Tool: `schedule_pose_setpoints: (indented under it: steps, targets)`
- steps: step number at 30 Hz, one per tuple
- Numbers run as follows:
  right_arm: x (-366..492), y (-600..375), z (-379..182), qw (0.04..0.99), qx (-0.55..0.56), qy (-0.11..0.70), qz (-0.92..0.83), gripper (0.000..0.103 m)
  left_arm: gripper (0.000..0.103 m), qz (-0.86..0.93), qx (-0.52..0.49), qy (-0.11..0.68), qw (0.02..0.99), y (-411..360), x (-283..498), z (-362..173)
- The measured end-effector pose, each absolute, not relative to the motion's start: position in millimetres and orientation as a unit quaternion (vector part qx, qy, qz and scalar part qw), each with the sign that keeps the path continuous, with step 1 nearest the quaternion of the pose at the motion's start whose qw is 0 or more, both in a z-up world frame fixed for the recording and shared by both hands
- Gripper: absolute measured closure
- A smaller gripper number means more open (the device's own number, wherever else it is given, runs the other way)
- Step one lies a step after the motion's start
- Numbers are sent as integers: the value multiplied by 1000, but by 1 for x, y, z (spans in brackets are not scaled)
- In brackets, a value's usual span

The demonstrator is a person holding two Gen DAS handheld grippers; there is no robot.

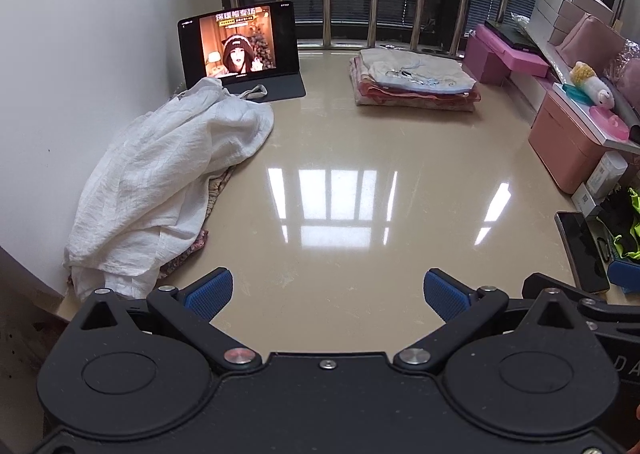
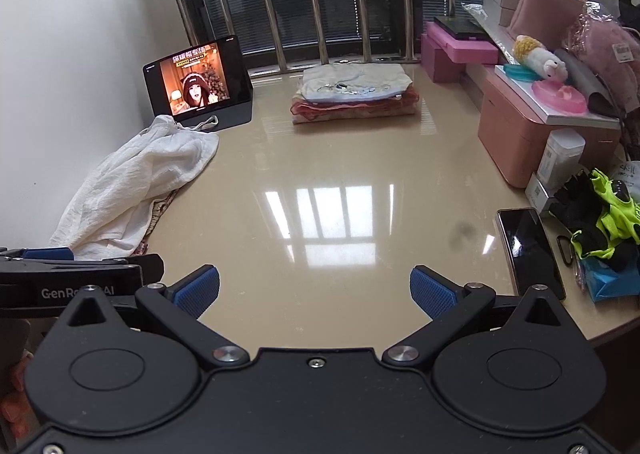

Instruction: Fold clothes

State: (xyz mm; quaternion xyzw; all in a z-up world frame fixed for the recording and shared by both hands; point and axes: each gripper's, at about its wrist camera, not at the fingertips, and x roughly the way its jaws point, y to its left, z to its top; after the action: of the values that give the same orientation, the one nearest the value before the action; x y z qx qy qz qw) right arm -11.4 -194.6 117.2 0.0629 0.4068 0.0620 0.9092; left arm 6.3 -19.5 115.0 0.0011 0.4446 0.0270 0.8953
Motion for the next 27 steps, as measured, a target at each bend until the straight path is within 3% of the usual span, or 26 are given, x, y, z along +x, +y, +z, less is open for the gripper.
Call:
schedule_pose_setpoints:
  steps: [27]
  targets:
    - [-13,-190,105,904,57,417,73,0,0,41,2,466,884,-20,5,104]
